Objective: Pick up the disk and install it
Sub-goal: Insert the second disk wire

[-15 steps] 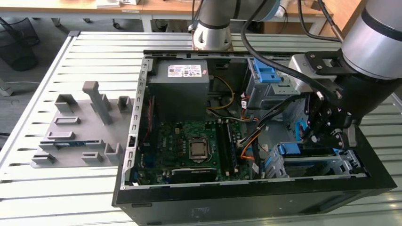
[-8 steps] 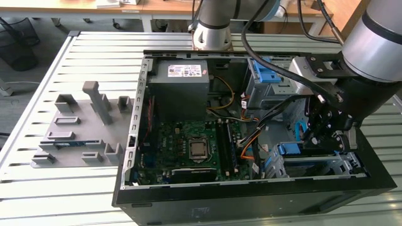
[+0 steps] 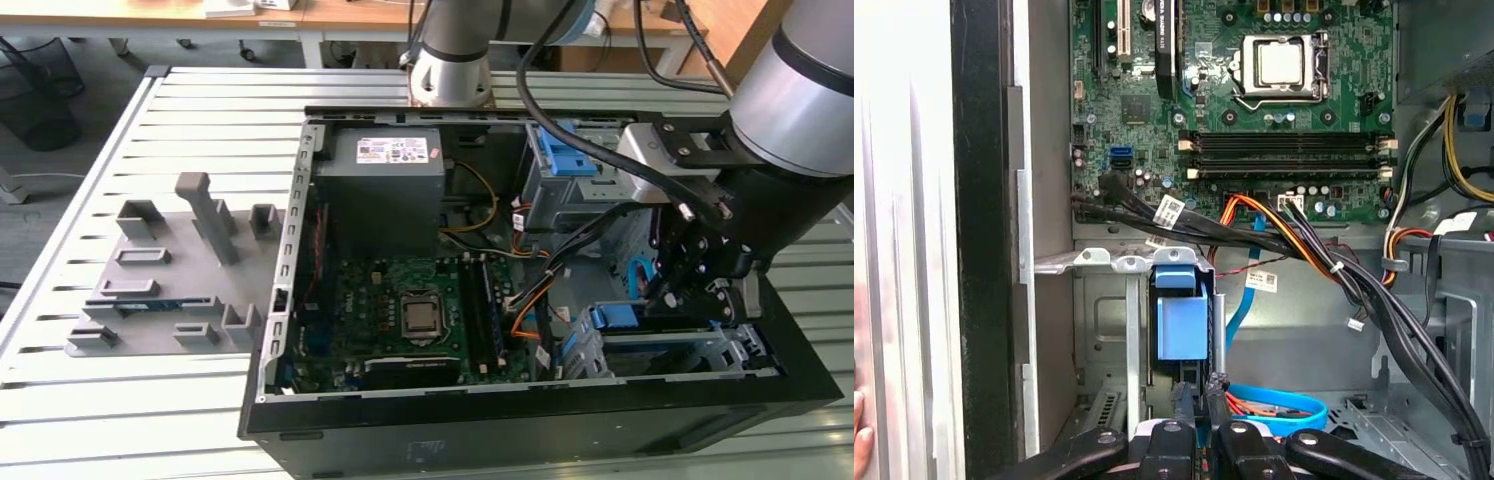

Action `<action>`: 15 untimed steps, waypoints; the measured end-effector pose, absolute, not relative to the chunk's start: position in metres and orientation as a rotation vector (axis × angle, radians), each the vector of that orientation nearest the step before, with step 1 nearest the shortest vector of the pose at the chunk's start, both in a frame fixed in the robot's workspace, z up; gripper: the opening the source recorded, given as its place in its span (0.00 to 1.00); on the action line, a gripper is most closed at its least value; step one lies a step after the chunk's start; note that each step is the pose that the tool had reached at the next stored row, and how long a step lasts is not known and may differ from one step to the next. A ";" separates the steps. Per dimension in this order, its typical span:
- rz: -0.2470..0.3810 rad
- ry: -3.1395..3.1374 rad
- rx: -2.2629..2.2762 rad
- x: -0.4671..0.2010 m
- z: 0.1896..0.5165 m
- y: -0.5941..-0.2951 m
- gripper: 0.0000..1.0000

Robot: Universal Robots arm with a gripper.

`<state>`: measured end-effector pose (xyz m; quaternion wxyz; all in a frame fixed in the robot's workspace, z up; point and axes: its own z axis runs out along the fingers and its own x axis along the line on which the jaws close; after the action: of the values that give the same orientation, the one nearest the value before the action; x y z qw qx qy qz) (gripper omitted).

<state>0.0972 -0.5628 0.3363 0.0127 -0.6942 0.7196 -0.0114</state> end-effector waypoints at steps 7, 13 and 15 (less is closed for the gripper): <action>-0.035 2.232 -2.174 0.097 0.335 -0.562 0.16; -0.035 2.231 -2.175 0.098 0.335 -0.561 0.16; -0.035 2.231 -2.175 0.098 0.334 -0.562 0.16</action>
<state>0.0979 -0.5615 0.3344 0.0128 -0.6980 0.7159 -0.0112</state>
